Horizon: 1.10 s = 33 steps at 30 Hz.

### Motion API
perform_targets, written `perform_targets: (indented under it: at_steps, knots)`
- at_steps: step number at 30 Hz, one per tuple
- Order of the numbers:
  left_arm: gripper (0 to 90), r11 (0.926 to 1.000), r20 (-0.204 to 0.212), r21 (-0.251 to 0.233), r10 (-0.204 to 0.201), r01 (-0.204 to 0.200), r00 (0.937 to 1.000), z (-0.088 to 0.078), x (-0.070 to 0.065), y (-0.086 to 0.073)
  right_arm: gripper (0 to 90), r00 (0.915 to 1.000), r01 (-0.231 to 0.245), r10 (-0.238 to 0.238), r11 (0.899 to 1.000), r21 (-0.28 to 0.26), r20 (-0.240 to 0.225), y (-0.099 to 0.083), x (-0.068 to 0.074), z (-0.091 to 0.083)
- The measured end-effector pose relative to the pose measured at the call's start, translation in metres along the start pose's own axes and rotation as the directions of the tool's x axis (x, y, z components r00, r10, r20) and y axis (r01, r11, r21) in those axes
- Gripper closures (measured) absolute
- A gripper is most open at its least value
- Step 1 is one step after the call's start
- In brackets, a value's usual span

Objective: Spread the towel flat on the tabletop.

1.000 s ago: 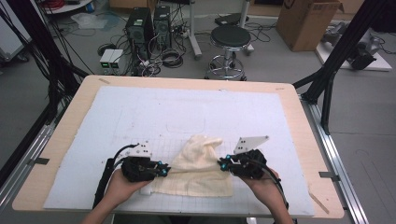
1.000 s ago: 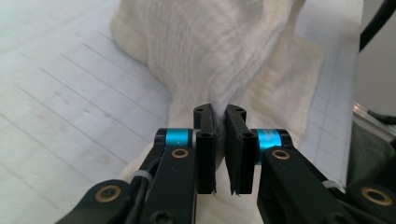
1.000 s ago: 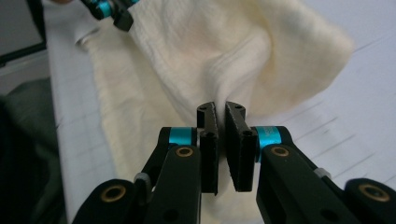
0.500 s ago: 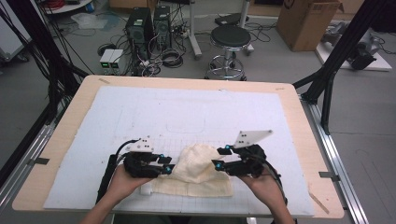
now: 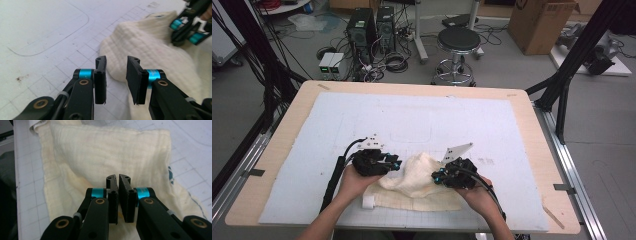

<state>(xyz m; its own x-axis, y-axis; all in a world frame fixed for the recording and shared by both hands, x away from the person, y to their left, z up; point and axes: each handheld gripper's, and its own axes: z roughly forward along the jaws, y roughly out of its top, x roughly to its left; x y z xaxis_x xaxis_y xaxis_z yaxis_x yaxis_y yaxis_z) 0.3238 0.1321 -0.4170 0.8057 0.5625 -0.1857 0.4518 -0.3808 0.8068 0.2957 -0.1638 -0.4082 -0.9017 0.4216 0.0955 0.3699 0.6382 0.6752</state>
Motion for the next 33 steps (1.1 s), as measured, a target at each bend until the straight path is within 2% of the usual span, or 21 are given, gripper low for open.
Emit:
perform_targets:
  at_steps: [4, 6, 9, 11, 15, 18, 21, 22, 23, 27, 29, 30, 33]
  knots:
    - [68.8, 0.9999, -0.014, 0.016, 0.008, -0.007, 0.9999, 0.015, 0.001, 0.013, 87.1, 1.0, -0.004, 0.004, 1.0, -0.02, -0.007, -0.01, 0.001, -0.003]
    - [68.1, 0.9985, -0.031, 0.05, 0.023, -0.021, 0.9993, 0.026, 0.001, 0.02, 87.1, 0.9999, 0.005, -0.006, 1.0, -0.03, -0.015, -0.012, 0.003, -0.005]
    - [67.7, 0.9966, -0.035, 0.082, 0.013, -0.01, 0.9993, 0.043, 0.002, 0.027, 86.8, 0.9996, 0.02, -0.021, 0.998, -0.053, -0.02, -0.014, 0.005, -0.007]
    - [67.7, 0.9916, -0.054, 0.129, 0.013, -0.006, 0.9985, 0.052, 0.002, 0.029, 83.4, 0.9995, 0.017, -0.018, 0.998, -0.062, -0.026, -0.014, 0.005, -0.009]
    - [67.6, 0.9883, -0.05, 0.152, 0.022, -0.014, 0.9985, 0.064, 0.0, 0.03, 77.9, 0.9995, 0.014, -0.016, 0.996, -0.091, -0.026, -0.015, 0.003, -0.012]
    - [69.2, 0.982, -0.074, 0.186, 0.049, -0.034, 0.9961, 0.071, 0.0, 0.027, 72.4, 0.9998, 0.004, -0.007, 0.993, -0.119, -0.021, -0.015, 0.002, -0.016]
    - [76.7, 0.9804, -0.094, 0.185, 0.087, -0.069, 0.9918, 0.071, -0.002, 0.027, 65.9, 0.9999, -0.008, 0.007, 0.987, -0.163, -0.011, -0.016, -0.001, -0.023]
    - [81.0, 0.9805, -0.08, 0.182, 0.09, -0.074, 0.9928, 0.071, -0.002, 0.027, 63.2, 0.9999, -0.014, 0.014, 0.984, -0.178, 0.0, -0.016, -0.002, -0.026]
    - [85.7, 0.9801, -0.085, 0.183, 0.093, -0.076, 0.9921, 0.071, -0.003, 0.027, 62.6, 0.9998, -0.02, 0.021, 0.981, -0.19, 0.005, -0.016, -0.003, -0.029]
    - [87.4, 0.9784, -0.111, 0.184, 0.115, -0.093, 0.9872, 0.063, -0.003, 0.028, 57.8, 0.9976, -0.049, 0.059, 0.97, -0.238, 0.036, -0.017, -0.009, -0.04]
    - [87.5, 0.9849, -0.129, 0.154, 0.099, -0.079, 0.9867, 0.052, 0.0, 0.029, 57.0, 0.9961, -0.056, 0.072, 0.967, -0.249, 0.052, -0.019, -0.012, -0.045]
    - [87.5, 0.9852, -0.141, 0.148, 0.107, -0.086, 0.9842, 0.045, 0.003, 0.03, 56.8, 0.995, -0.063, 0.08, 0.965, -0.255, 0.06, -0.019, -0.013, -0.047]
    - [87.6, 0.9919, -0.158, 0.111, 0.08, -0.063, 0.9842, 0.025, 0.011, 0.03, 56.5, 0.991, -0.077, 0.103, 0.96, -0.269, 0.085, -0.02, -0.019, -0.049]
